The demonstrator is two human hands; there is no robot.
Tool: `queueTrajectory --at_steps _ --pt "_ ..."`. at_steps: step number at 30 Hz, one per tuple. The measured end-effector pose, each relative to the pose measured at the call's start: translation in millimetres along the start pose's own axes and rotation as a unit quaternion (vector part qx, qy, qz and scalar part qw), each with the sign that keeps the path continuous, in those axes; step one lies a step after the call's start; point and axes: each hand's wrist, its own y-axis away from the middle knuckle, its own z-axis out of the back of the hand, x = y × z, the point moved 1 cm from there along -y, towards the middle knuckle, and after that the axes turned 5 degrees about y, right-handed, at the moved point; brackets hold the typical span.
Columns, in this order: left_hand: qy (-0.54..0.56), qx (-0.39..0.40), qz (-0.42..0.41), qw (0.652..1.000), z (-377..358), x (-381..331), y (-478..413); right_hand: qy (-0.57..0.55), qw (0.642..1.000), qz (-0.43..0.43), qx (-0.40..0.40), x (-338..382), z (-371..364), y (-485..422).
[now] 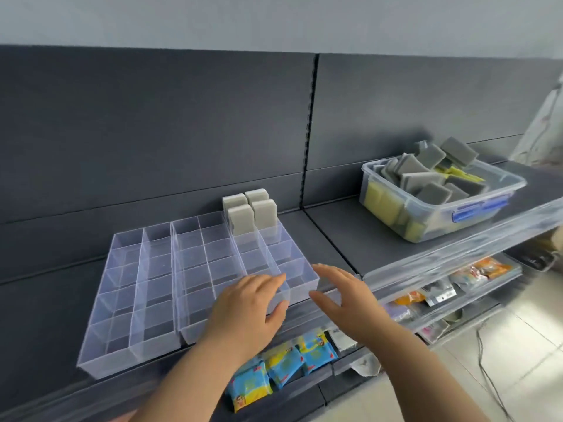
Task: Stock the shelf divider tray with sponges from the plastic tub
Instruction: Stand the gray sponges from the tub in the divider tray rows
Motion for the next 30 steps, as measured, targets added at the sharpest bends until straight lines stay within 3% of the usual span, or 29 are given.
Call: queueTrajectory --at_steps 5,10,20,30 --pt "0.016 0.038 -0.069 0.997 -33.0 -61.8 -26.7 0.014 0.997 -0.067 -0.035 -56.5 46.5 42.1" --pt "0.046 0.026 -0.104 0.993 -70.5 -135.4 -79.9 0.013 0.993 -0.101 -0.064 -127.7 103.1 67.9" --pt "0.125 0.043 -0.107 0.986 -199.7 -305.3 -176.3 0.027 0.978 -0.187 -0.088 -308.3 218.6 124.0" --pt "0.141 0.094 -0.120 0.978 -260.1 -360.9 -231.4 -0.026 0.966 -0.245 -0.082 -402.1 229.4 136.8"
